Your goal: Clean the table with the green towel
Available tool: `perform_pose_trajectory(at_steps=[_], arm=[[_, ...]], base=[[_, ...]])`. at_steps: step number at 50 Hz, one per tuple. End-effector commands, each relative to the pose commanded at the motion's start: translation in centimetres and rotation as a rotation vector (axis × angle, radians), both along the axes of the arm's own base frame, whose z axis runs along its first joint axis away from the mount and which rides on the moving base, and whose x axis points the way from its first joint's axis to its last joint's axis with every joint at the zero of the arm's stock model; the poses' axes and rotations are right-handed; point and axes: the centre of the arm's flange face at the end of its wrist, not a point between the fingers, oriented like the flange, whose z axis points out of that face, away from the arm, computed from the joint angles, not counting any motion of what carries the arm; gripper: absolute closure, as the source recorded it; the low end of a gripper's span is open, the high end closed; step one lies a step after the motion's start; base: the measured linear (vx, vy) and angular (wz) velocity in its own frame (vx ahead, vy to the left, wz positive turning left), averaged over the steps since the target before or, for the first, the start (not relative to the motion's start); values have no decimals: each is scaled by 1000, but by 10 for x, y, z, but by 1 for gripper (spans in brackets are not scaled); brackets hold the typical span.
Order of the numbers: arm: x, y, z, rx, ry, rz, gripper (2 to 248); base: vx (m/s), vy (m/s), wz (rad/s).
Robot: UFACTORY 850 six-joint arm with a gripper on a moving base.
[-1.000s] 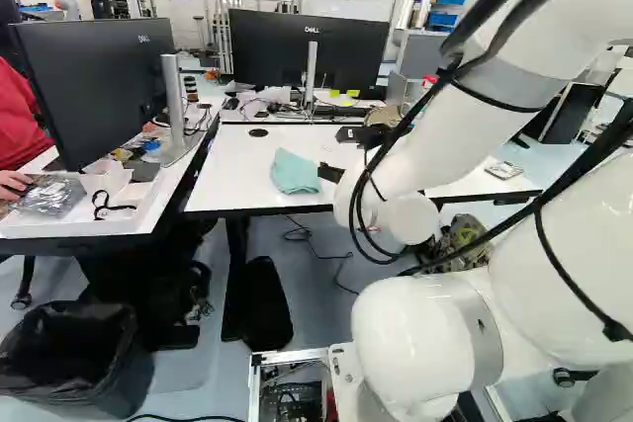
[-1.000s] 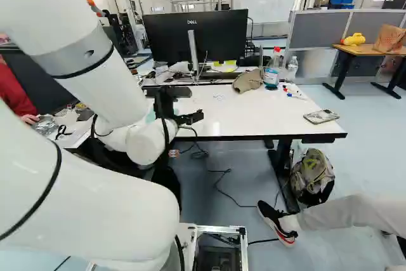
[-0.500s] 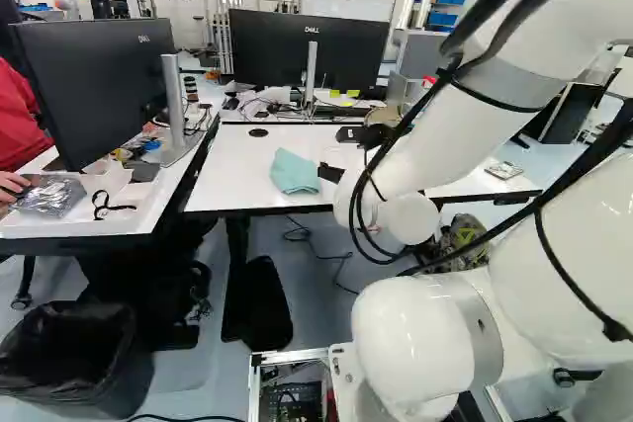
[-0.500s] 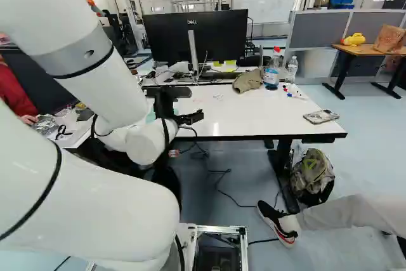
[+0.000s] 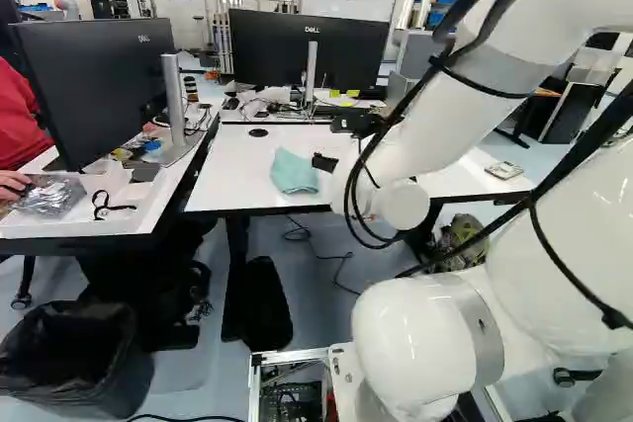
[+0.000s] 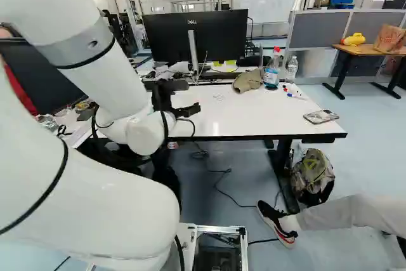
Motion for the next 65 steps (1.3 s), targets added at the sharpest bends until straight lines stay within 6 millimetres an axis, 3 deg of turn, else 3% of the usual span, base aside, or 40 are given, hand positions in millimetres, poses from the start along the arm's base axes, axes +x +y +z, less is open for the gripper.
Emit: perform_pose_trajectory(at_steps=[42,65], arm=[[24,53,1,-3,40,155,3],[32,70,-7,-7,151,177,3]], base=[[0,0,0],[0,0,0]])
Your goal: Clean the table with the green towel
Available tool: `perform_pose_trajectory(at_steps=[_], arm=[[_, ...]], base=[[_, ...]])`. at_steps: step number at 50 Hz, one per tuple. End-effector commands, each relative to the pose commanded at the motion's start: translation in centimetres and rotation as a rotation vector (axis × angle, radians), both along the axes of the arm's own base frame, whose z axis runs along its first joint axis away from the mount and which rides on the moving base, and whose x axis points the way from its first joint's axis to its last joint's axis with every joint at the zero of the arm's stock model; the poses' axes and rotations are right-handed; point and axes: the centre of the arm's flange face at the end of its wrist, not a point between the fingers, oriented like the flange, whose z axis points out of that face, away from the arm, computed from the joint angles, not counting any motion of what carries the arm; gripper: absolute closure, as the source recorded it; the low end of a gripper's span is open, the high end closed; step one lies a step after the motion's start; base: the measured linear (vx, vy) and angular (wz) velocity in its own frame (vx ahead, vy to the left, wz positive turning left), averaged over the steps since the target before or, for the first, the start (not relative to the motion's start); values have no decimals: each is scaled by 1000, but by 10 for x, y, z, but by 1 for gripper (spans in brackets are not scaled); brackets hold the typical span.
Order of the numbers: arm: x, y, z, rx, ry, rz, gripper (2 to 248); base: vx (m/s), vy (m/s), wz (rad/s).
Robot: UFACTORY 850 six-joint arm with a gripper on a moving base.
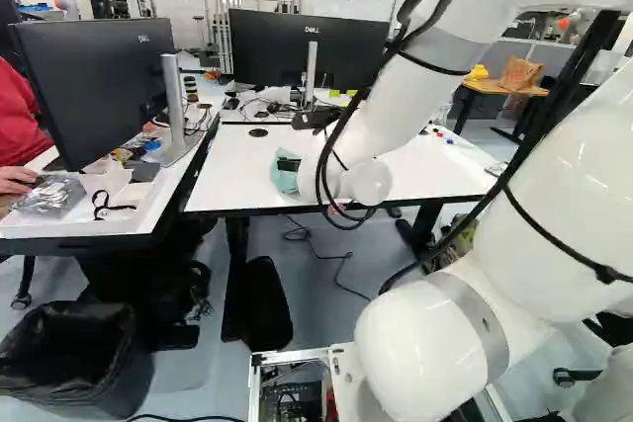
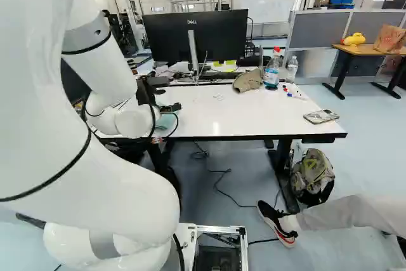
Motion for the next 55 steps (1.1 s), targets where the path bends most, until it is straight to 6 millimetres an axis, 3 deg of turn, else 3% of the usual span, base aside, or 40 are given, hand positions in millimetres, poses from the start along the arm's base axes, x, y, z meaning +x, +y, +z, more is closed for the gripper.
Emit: perform_pose_trajectory(at_steps=[33,55], arm=[[20,24,-12,-22,170,15,3],[19,24,-13,-24,193,10,6]], base=[[0,0,0],[0,0,0]])
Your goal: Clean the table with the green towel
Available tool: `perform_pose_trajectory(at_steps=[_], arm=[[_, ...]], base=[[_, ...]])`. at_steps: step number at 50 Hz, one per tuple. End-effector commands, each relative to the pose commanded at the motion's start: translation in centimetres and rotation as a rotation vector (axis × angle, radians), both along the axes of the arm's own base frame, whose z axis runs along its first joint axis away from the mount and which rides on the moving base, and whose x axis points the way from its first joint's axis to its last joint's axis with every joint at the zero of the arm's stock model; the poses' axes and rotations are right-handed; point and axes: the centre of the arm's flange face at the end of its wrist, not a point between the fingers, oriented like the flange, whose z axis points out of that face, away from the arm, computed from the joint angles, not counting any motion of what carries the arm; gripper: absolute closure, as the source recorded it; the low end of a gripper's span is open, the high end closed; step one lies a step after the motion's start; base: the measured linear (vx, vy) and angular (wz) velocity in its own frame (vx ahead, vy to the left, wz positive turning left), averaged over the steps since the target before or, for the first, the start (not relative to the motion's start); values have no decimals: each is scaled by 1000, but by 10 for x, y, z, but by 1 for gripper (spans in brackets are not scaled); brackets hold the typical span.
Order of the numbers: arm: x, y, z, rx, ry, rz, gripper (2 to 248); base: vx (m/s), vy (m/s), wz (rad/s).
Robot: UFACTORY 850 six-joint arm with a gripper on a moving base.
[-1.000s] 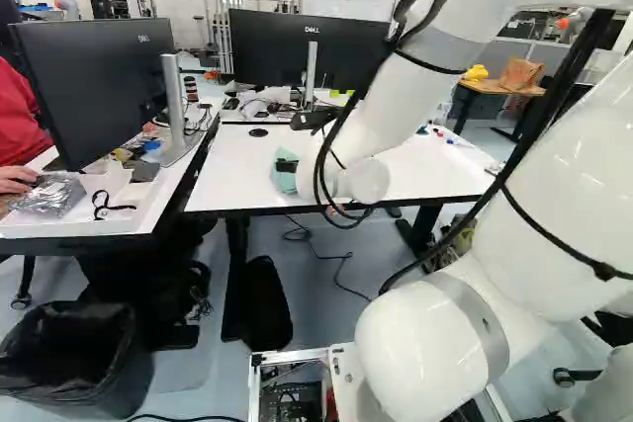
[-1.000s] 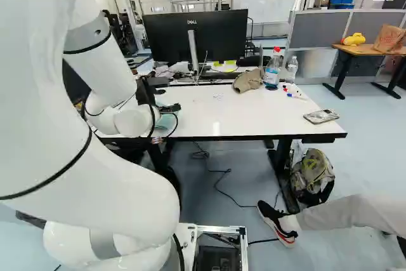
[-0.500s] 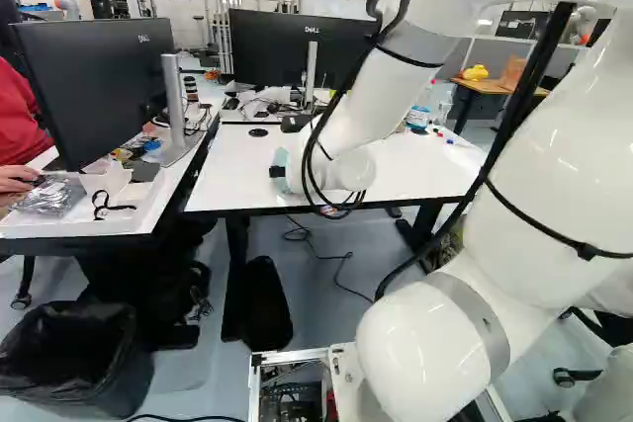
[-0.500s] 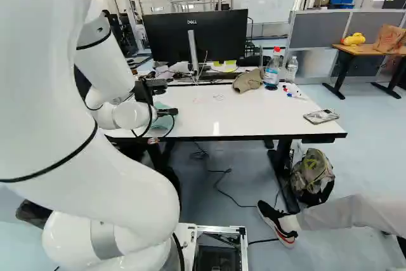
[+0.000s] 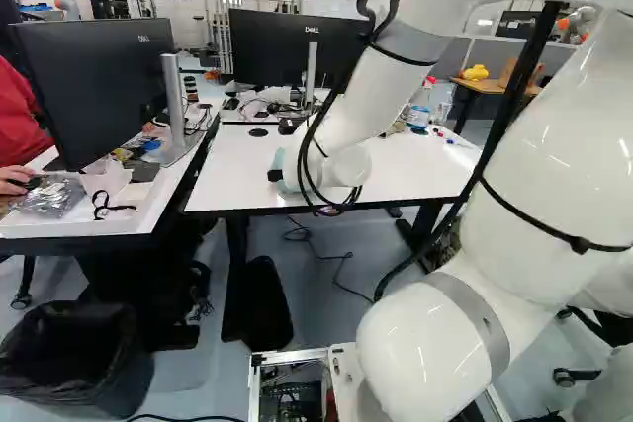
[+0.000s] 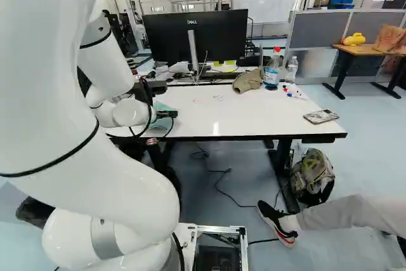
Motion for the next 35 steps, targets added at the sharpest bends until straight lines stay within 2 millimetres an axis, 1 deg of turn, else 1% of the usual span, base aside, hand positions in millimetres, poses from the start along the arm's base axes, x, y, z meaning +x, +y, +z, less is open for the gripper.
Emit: perform_pose_trajectory(at_steps=[4,5,10,11,15,16,20,21,25,26,31,32,35], arm=[[0,0,0,0,0,0,6],[0,0,0,0,0,0,40],[0,0,0,0,0,0,40],[0,0,0,0,0,0,79],[0,0,0,0,0,0,79],[0,0,0,0,0,0,116],[0,0,0,0,0,0,116],[0,0,0,0,0,0,153],[0,0,0,0,0,0,153],[0,0,0,0,0,0,186],[0,0,0,0,0,0,186],[0,0,0,0,0,0,201],[0,0,0,0,0,0,201]], base=[[0,0,0],[0,0,0],[0,0,0],[0,0,0],[0,0,0],[0,0,0],[0,0,0],[0,0,0],[0,0,0],[0,0,0],[0,0,0],[0,0,0],[0,0,0]])
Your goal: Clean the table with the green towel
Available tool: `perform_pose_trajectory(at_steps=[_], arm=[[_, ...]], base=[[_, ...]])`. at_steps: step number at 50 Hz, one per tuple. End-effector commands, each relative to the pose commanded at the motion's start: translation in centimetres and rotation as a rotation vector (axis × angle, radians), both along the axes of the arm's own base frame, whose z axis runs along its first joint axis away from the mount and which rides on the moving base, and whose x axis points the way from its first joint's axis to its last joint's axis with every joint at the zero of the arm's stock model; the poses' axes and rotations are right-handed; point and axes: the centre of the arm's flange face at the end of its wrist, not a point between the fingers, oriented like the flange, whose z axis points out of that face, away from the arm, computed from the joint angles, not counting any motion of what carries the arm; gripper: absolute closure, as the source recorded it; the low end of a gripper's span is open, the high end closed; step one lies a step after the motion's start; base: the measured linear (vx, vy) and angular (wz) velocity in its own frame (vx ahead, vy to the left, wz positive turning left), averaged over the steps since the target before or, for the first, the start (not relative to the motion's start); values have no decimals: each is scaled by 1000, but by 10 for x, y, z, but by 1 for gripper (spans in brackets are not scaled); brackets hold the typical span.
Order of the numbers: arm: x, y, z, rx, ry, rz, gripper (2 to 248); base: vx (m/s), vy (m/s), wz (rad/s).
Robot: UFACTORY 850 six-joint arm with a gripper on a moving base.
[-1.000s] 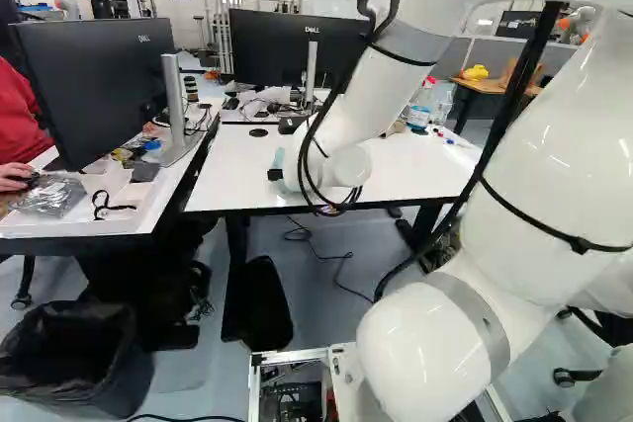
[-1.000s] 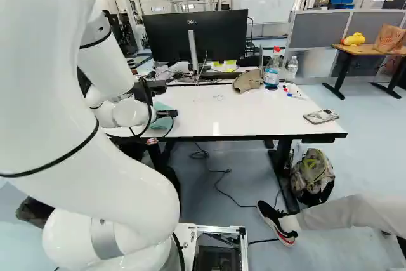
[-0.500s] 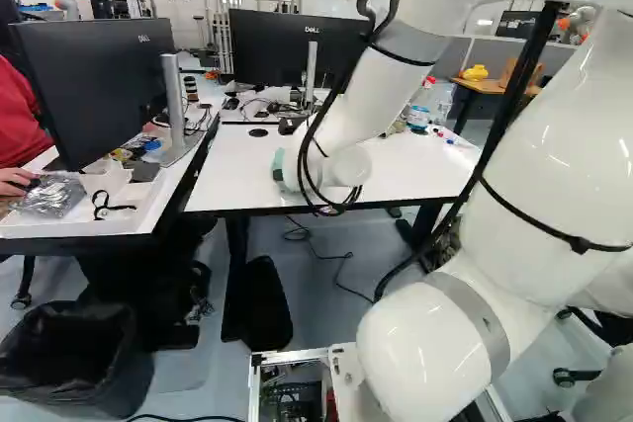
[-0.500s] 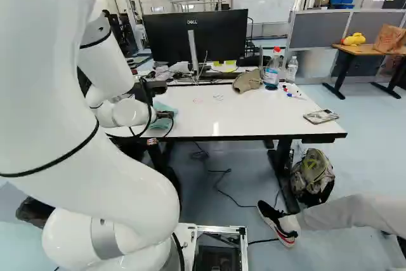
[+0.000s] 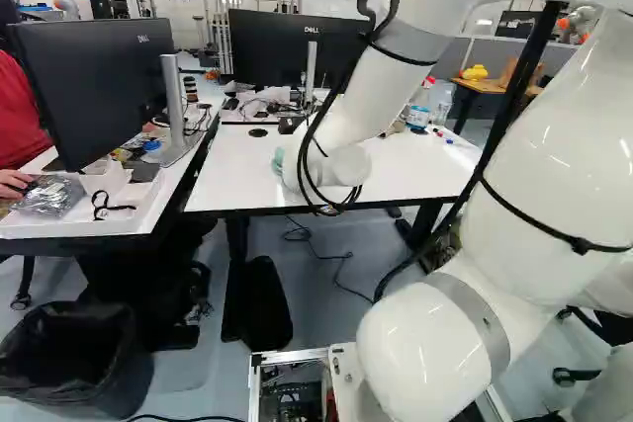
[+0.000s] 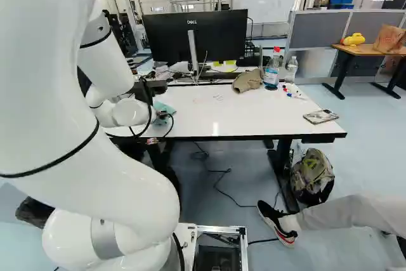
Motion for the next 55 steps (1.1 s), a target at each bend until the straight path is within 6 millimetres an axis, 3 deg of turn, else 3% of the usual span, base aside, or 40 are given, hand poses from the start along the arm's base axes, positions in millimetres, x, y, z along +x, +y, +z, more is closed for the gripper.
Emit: perform_pose_trajectory(at_steps=[24,55], arm=[[-1,-4,11,10,-30,-9,202],[37,-35,45,29,-110,-114,202]], base=[[0,0,0],[0,0,0]])
